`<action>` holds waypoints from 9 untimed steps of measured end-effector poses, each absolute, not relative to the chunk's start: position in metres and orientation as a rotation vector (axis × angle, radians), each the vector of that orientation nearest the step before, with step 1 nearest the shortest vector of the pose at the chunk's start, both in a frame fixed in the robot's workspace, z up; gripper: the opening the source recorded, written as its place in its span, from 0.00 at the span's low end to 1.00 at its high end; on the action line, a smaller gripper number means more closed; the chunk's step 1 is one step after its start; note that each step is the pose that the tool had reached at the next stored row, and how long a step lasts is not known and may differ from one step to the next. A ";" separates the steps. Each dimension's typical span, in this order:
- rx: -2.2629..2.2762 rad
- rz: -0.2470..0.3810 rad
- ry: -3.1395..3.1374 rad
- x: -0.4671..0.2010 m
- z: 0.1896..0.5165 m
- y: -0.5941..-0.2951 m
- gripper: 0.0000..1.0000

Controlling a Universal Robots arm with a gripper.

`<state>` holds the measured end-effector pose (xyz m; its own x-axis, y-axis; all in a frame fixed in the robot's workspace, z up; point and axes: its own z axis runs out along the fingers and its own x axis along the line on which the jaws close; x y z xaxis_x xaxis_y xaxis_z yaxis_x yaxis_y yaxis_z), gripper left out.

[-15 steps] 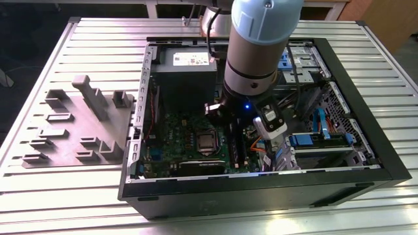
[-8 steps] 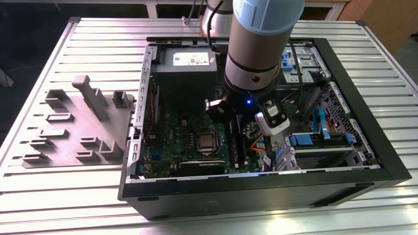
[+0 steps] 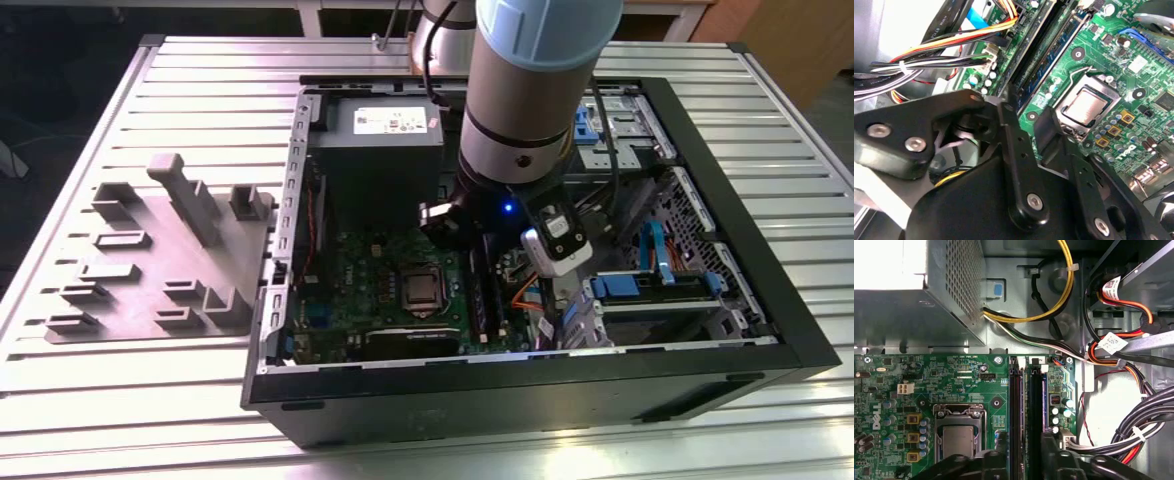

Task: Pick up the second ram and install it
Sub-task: 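Insert the second ram into the second slot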

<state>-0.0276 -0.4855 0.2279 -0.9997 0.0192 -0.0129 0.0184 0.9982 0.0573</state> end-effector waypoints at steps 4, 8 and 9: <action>0.029 0.089 3.127 -0.028 0.228 -0.486 0.28; 0.029 0.089 3.127 -0.028 0.228 -0.486 0.11; 0.029 0.089 3.127 -0.028 0.228 -0.486 0.11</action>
